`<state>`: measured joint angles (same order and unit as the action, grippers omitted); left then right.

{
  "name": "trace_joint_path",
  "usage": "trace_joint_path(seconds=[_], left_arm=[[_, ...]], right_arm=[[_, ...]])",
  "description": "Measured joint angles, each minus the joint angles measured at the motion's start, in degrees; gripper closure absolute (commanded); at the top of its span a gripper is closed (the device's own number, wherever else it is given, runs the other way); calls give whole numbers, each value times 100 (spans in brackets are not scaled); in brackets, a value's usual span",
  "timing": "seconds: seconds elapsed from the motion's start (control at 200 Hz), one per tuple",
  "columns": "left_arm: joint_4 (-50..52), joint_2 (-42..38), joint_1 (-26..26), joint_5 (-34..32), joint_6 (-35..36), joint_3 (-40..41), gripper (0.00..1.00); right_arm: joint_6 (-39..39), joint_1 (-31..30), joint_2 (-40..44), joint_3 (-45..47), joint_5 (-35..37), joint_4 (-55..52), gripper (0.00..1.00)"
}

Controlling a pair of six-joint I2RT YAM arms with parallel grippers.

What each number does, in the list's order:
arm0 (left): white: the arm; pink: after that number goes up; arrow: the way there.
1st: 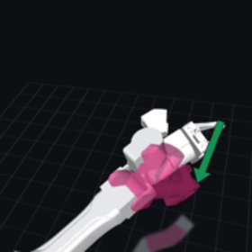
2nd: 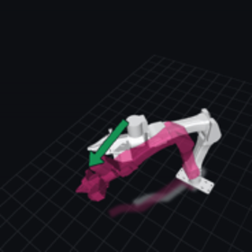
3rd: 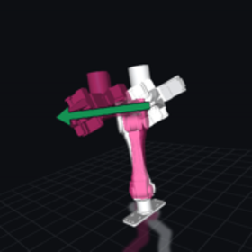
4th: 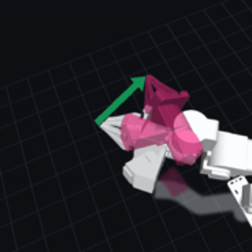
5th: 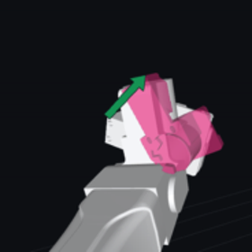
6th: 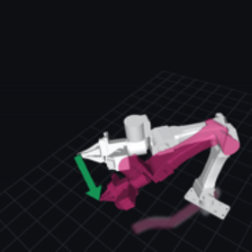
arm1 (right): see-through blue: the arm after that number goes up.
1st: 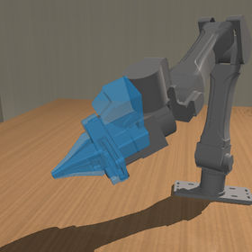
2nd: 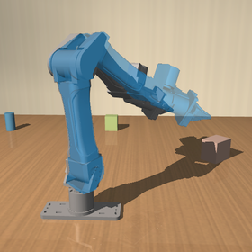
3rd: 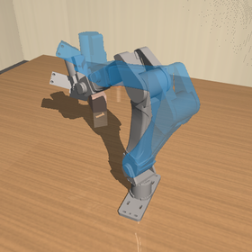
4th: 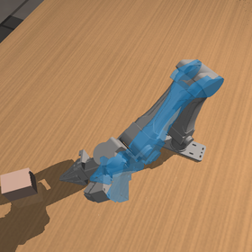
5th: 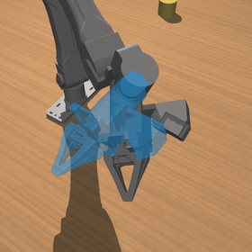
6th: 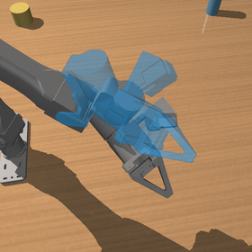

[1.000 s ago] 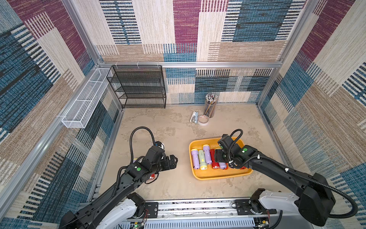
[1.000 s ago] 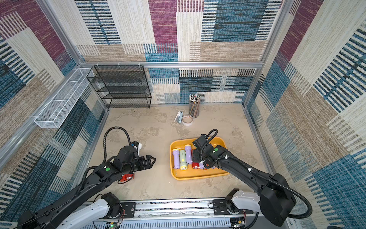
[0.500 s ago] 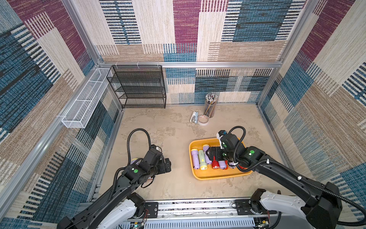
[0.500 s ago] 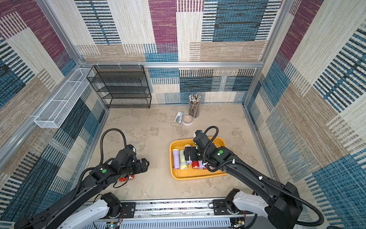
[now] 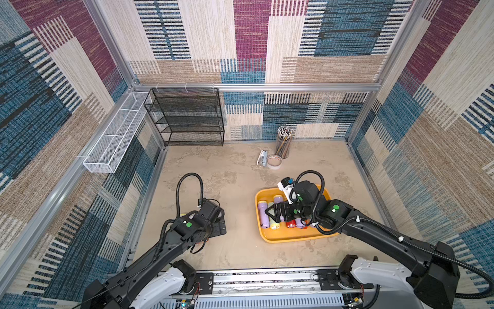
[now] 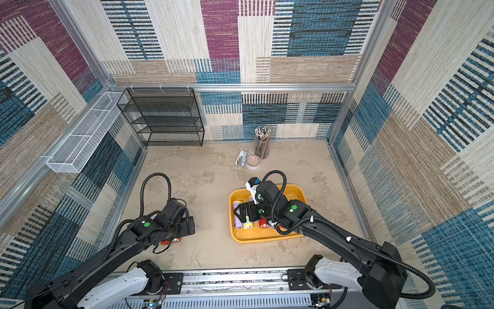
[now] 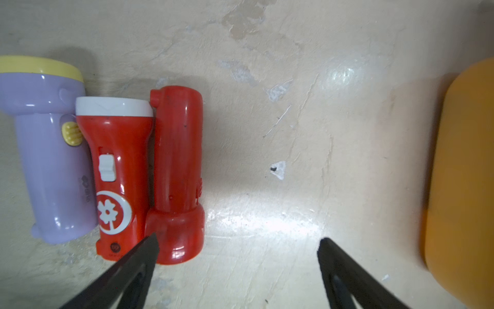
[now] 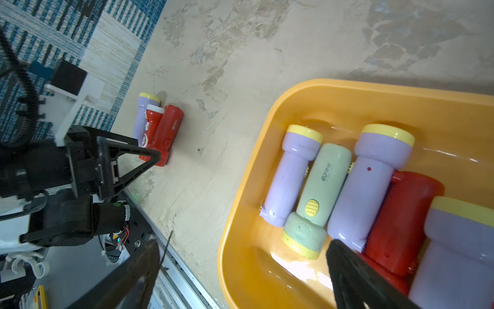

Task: Put the flashlights into the storage boxes
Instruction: Pick up the flashlight from the center of the board.

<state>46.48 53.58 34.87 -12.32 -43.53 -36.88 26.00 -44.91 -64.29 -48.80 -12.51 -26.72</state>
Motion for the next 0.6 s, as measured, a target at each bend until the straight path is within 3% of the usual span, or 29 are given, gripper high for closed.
trace_joint_path(seconds=[0.321, 0.601], left_arm=[[98, 361, -55, -210, -92, -96, 3], [-24, 894, -219, -245, -105, -94, 5]], right_arm=[[-144, -308, 306, 721, -577, 256, 0], [-168, -577, 382, 824, -769, 496, 0]])
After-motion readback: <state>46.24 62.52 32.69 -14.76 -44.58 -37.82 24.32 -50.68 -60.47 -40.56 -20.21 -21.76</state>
